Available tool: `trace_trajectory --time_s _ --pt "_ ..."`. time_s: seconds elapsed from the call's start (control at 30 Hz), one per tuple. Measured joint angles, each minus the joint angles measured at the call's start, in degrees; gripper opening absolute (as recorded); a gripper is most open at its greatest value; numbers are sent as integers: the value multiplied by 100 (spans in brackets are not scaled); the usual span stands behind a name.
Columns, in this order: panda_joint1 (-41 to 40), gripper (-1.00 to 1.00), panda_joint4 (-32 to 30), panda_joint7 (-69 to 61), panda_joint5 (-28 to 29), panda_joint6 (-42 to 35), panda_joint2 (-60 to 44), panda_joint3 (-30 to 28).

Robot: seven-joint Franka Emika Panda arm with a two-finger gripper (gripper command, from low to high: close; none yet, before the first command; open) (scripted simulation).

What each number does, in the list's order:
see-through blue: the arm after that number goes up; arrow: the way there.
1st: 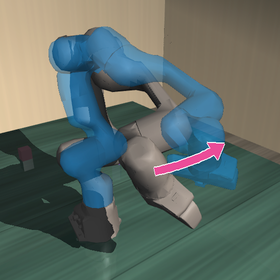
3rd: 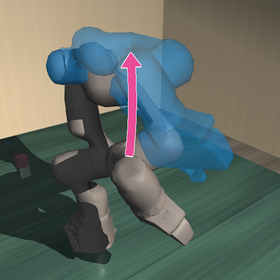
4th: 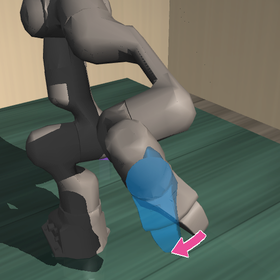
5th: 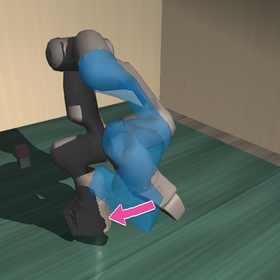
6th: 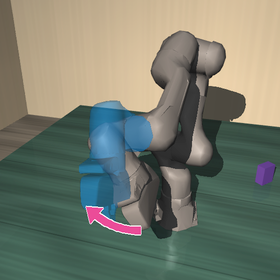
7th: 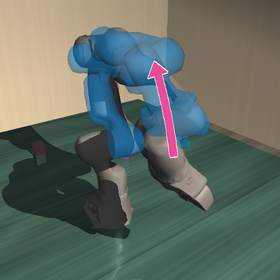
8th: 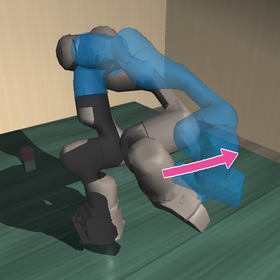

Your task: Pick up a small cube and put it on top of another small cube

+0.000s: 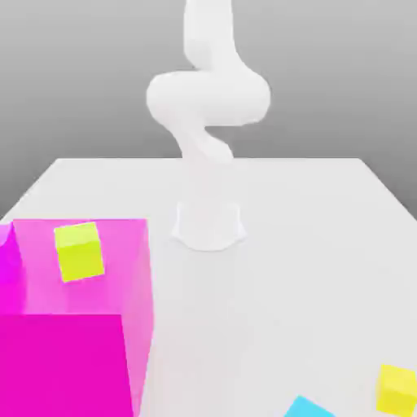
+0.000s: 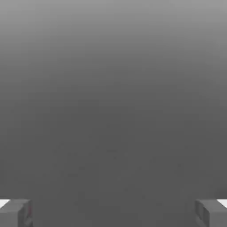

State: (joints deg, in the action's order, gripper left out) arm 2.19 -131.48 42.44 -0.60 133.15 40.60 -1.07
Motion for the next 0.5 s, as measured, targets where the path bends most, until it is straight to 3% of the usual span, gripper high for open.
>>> trace_trajectory --time_s 0.5 --pt "903 0 182 -2165 -528 818 -3156 -267"
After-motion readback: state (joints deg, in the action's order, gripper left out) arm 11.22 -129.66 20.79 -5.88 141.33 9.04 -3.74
